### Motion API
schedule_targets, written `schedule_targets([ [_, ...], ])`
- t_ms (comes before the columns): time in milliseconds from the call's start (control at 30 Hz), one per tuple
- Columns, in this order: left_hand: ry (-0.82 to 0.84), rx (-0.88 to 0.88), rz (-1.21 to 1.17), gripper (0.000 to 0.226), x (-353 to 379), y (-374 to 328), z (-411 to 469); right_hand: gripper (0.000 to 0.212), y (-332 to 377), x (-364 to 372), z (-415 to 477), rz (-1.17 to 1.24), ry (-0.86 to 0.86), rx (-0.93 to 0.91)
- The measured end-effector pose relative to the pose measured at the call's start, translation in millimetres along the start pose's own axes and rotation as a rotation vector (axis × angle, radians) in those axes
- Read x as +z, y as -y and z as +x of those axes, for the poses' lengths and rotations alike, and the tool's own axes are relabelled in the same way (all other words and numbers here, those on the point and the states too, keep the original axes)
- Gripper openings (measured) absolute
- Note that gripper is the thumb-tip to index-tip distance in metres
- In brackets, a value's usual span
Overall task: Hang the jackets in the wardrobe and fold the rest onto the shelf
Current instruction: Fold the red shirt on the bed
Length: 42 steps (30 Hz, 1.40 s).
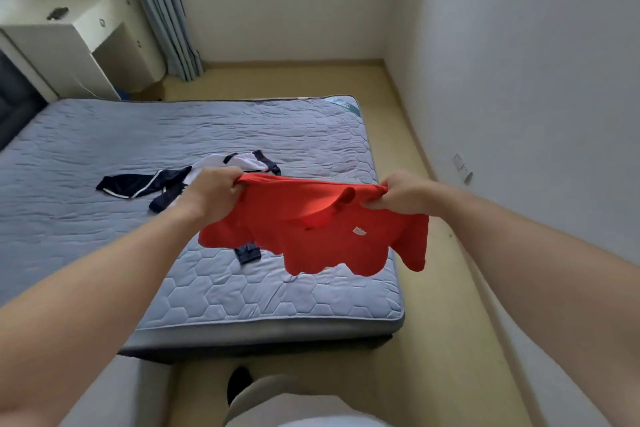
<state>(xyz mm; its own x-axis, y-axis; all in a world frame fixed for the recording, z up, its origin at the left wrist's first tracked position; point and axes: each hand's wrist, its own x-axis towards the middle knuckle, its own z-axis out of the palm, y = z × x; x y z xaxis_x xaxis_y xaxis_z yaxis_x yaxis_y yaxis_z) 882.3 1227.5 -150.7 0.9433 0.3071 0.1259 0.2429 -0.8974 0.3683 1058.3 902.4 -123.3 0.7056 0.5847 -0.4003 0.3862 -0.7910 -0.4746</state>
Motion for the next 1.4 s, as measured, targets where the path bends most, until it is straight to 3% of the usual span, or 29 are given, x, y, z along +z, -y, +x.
schedule_targets([
  [67, -0.058, -0.001, 0.023, 0.044, 5.2, -11.3, -16.1, 0.046, -9.6, -5.1, -3.5, 0.082, 0.085, 0.002],
  [167, -0.059, -0.048, 0.053, 0.052, 7.7, -20.9, -22.3, 0.041, -16.5, -16.1, 4.1, 0.184, 0.213, 0.002],
  [533, 0.290, -0.219, 0.006, 0.026, 92.4, 2.8, 82.5, 0.039, -67.3, -5.2, 116.8, -0.019, 0.167, 0.056],
  [767, 0.503, -0.332, 0.001, 0.034, 183.4, 19.5, 122.2, 0.040, -124.5, 34.3, 201.4, -0.197, 0.335, 0.055],
  [933, 0.534, -0.499, -0.006, 0.035, 252.0, 33.5, 182.2, 0.039, -169.4, 42.7, 308.5, -0.240, 0.426, 0.029],
  [1167, 0.448, -0.910, 0.056, 0.017, 349.2, 57.0, 298.3, 0.029, -225.6, 56.9, 497.8, -0.105, 0.467, -0.101],
  [1400, 0.389, -0.963, 0.203, 0.017, 468.6, 134.4, 422.0, 0.033, -272.8, 124.6, 676.0, 0.016, 0.371, -0.042],
])
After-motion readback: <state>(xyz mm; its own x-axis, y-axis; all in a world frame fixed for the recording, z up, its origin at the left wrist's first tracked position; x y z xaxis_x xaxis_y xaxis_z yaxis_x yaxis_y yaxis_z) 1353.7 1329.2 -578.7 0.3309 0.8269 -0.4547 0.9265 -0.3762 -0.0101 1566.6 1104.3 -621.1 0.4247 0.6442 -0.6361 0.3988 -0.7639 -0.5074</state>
